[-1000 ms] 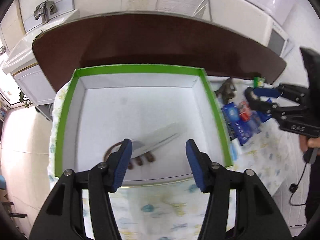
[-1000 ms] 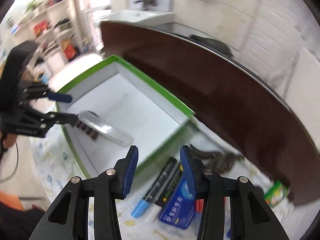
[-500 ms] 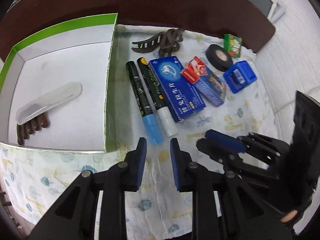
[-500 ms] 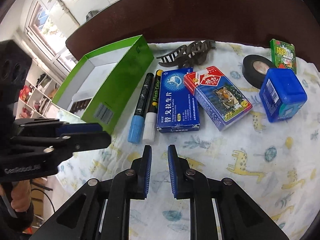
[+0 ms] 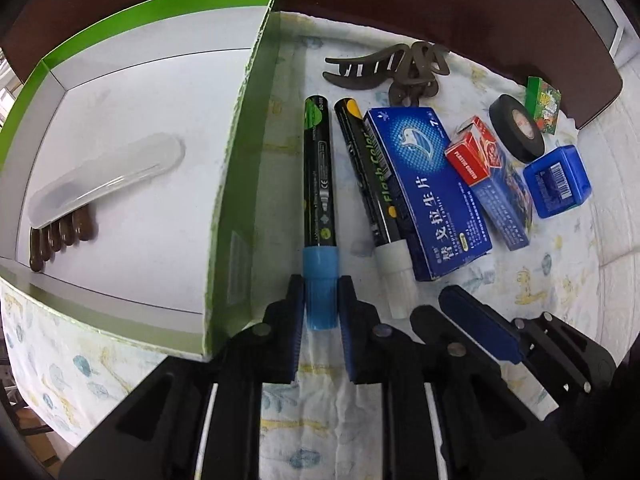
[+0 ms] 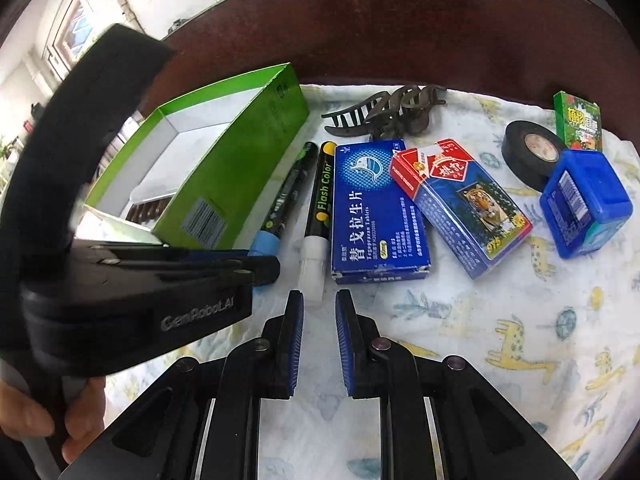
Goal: Organize rigid objects
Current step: 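Grasp the blue-capped black marker with the left tool while the right tool grasps the yellow-capped marker, then carry the yellow-capped marker into the green box and open the right tool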
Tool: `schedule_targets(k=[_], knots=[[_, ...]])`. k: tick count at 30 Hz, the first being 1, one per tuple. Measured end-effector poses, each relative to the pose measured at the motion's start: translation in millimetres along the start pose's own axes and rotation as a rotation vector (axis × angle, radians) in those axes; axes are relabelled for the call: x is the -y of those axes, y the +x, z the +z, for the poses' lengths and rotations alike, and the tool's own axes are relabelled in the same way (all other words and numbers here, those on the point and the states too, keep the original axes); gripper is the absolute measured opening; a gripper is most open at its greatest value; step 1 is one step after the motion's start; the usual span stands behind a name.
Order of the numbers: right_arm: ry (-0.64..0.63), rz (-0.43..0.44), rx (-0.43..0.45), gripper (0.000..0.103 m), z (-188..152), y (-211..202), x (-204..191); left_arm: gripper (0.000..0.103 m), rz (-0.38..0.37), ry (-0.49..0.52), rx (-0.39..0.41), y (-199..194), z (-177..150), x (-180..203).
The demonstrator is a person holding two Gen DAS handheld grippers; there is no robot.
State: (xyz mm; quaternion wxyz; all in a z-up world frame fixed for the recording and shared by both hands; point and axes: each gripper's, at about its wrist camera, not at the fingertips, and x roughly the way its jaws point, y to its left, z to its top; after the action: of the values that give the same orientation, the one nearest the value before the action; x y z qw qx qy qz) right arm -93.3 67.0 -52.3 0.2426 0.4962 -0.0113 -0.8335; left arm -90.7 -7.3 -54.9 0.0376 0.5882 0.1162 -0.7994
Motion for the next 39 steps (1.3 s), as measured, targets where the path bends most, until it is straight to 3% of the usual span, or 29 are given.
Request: schedule_targets(k=[9, 15, 22, 24, 27, 28, 31, 33, 34, 35, 39], knots=[[0.055, 0.025, -0.023, 0.019, 5, 16, 0, 0.015, -0.047, 0.018, 0.001, 3, 7, -14], [0.073, 0.059, -0.056, 0.018, -3, 13, 3, 0.015, -0.037, 0.052, 0.015, 2, -2, -17], [-0.024, 0.041, -0.172, 0.018, -54, -24, 10, 0.015, -0.043, 0.113, -0.01, -9, -43, -29], [-0.072, -0.008, -0.214, 0.018, -64, -31, 10, 0.015, -0.036, 0.126, -0.012, -10, -48, -31], [-0.119, -0.035, -0.187, 0.019, -60, -39, 3, 0.016, -0.023, 0.128, -0.011, -9, -48, -34], [-0.125, -0.05, -0.164, 0.022, -55, -40, 1, 0.016, -0.011, 0.137, -0.01, -8, -47, -33], [-0.198, -0.102, -0.138, 0.049, -39, -27, -11, 0.017, 0.017, 0.162, 0.003, -6, -46, -30], [-0.224, -0.103, -0.169, 0.05, -32, -10, -17, 0.015, 0.024, 0.178, 0.018, -5, -46, -31], [-0.243, -0.125, -0.175, 0.041, -26, 2, -18, 0.015, 0.025, 0.191, 0.031, -5, -47, -31], [-0.249, -0.163, -0.149, 0.017, -25, 5, -17, 0.015, 0.018, 0.205, 0.038, -6, -48, -31], [-0.092, -0.04, -0.126, 0.017, -12, -19, 3, 0.015, -0.061, 0.215, 0.071, -25, -49, -40]])
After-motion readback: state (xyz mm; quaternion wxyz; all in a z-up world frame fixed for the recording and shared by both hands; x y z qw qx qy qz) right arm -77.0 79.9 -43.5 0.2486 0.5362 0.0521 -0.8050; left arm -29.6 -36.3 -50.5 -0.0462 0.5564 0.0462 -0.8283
